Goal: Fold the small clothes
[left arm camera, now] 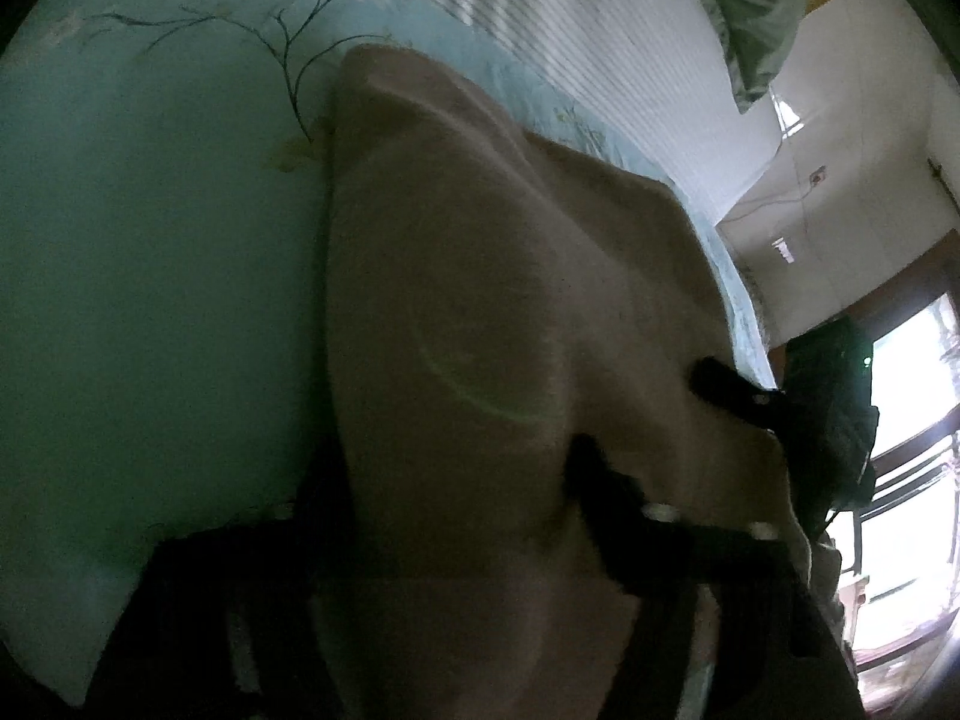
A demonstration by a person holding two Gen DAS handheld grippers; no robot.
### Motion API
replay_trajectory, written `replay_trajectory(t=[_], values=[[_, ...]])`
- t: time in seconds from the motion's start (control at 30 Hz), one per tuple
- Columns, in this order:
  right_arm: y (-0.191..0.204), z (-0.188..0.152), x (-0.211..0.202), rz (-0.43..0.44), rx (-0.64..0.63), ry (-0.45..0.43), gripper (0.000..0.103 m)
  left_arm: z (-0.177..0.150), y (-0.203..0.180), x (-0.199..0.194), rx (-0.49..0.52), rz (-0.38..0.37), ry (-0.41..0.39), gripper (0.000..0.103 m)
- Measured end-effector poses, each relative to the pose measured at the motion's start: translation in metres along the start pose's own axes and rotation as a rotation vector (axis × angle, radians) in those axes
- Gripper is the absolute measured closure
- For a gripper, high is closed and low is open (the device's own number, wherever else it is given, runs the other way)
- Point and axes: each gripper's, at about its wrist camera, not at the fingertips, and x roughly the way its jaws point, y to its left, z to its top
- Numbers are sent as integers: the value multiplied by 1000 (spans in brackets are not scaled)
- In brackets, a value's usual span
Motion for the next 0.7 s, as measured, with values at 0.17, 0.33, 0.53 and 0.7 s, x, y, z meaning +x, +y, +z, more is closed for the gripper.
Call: replay_trajectory(t=[0.17,0.33,0.53,0.7], values=[[34,-20,-9,82,-20,-43,66,-7,-5,-40,14,-50,-65,68],[71,-50,15,160,-68,3,66,-34,-4,-96,60,-27,-132,68],[88,-76,53,205,-73,78,66,-66,32,-148,9,31,-169,68],[78,-86,57,141,-35,94,56,-86,60,-150,-36,67,-126,66]])
